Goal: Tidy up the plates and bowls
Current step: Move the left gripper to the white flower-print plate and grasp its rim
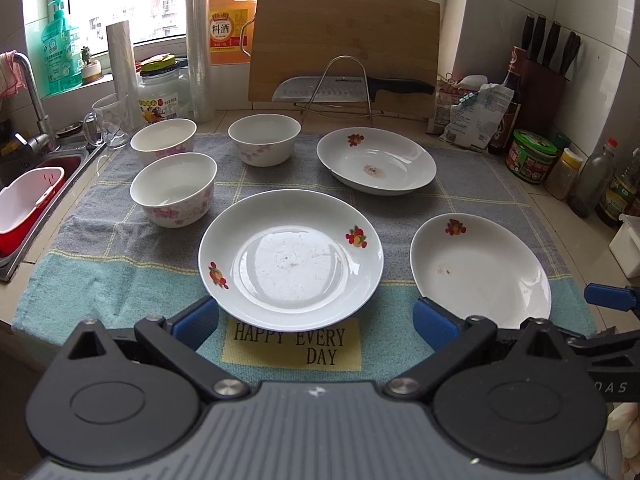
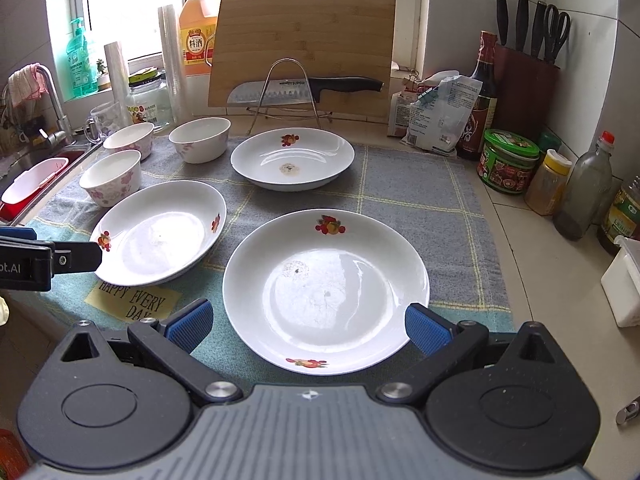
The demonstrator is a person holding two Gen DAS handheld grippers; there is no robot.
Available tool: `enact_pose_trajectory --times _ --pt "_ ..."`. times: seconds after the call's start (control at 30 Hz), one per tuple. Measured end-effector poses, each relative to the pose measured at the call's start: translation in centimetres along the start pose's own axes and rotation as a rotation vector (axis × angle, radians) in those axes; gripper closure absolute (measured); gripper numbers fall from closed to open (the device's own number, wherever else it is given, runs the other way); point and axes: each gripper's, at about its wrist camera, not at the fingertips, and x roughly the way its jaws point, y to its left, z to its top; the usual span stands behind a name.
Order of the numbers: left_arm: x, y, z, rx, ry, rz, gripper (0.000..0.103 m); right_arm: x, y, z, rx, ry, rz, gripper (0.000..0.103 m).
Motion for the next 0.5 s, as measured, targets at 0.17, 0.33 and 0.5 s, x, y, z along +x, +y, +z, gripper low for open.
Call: enact_pose_trajectory --times 0.17,0.33,0.5 --pt "-0.2 -0.4 0.1 0.004 -0.012 -0.010 0.001 0.8 -1.3 -2.1 -0.041 0.002 0.021 0.000" --pt "0.0 -0.7 0.0 -0.015 -0.004 -0.042 0.001 1.9 -2.3 -3.8 -0.076 0.011 0.027 0.000" --pt "-0.1 -1.3 -0.1 -0.012 -0.011 -0.031 0.001 3.1 -3.0 -4.6 -0.064 0.035 0.059 0.000"
